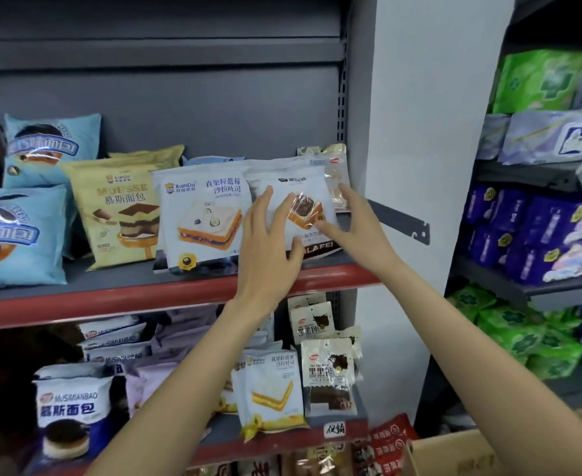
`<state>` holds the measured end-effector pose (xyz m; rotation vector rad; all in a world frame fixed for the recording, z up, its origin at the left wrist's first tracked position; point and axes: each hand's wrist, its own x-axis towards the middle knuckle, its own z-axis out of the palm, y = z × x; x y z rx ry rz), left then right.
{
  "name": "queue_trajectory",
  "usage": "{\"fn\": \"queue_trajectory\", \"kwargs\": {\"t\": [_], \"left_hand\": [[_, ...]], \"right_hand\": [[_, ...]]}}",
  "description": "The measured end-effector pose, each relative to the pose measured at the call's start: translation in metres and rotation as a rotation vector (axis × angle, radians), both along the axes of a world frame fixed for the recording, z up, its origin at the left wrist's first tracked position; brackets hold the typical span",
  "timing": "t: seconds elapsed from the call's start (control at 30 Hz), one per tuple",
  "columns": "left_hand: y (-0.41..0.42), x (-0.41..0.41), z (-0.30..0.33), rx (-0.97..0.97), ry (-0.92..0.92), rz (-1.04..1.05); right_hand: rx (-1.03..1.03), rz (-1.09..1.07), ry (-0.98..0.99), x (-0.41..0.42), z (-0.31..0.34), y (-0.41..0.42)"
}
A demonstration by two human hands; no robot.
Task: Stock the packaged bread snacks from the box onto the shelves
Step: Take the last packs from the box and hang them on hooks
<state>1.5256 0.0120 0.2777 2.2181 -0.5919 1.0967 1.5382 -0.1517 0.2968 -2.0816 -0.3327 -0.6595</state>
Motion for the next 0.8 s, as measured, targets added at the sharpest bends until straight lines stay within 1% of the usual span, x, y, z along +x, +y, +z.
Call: {"fn": "queue_trajectory", "kwargs": {"t": [0.13, 0.2, 0.27, 0.3, 0.37, 0.43, 0.47, 0.53, 0.57, 0.63, 0.7, 0.8], "left_hand": [[0.011, -0.034, -0.009, -0.076, -0.199, -0.078], [0.01, -0.057, -0.022, -0.15, -0.193, -0.166], [0.006, -0.082, -0.042, -0.189, -0.11, -0.271], [0.002, -0.094, -0.053, -0.183, -0.04, -0.332], [-0.007, -0.116, -0.077, -0.124, 0.186, -0.457], [-0.02, -0.136, -0.104, 0.006, 0.437, -0.562], [-0.026, -0.146, -0.117, 0.08, 0.534, -0.616], [-0.037, -0.168, -0.143, 0.203, 0.67, -0.725], [-0.041, -0.18, -0.155, 0.25, 0.711, -0.77], [-0.048, -0.203, -0.179, 0.311, 0.735, -0.827], [-0.055, -0.224, -0.201, 0.337, 0.71, -0.848], [-0.077, -0.246, -0.225, 0.401, 0.68, -0.891]], "right_hand": [[-0.048, -0.043, -0.168, -0.067, -0.019, -0.007], [-0.103, -0.086, -0.169, -0.108, -0.036, -0.015], [-0.148, -0.138, -0.126, -0.151, -0.056, -0.025], [-0.172, -0.164, -0.082, -0.173, -0.067, -0.031], [-0.231, -0.206, 0.053, -0.219, -0.088, -0.046], [-0.338, -0.254, 0.239, -0.262, -0.109, -0.064], [-0.399, -0.28, 0.338, -0.283, -0.12, -0.074], [-0.517, -0.33, 0.517, -0.32, -0.143, -0.095], [-0.576, -0.36, 0.601, -0.338, -0.157, -0.106], [-0.707, -0.411, 0.748, -0.369, -0.184, -0.128], [-0.806, -0.411, 0.859, -0.395, -0.211, -0.151], [-0.885, -0.375, 0.986, -0.417, -0.24, -0.186]]}}
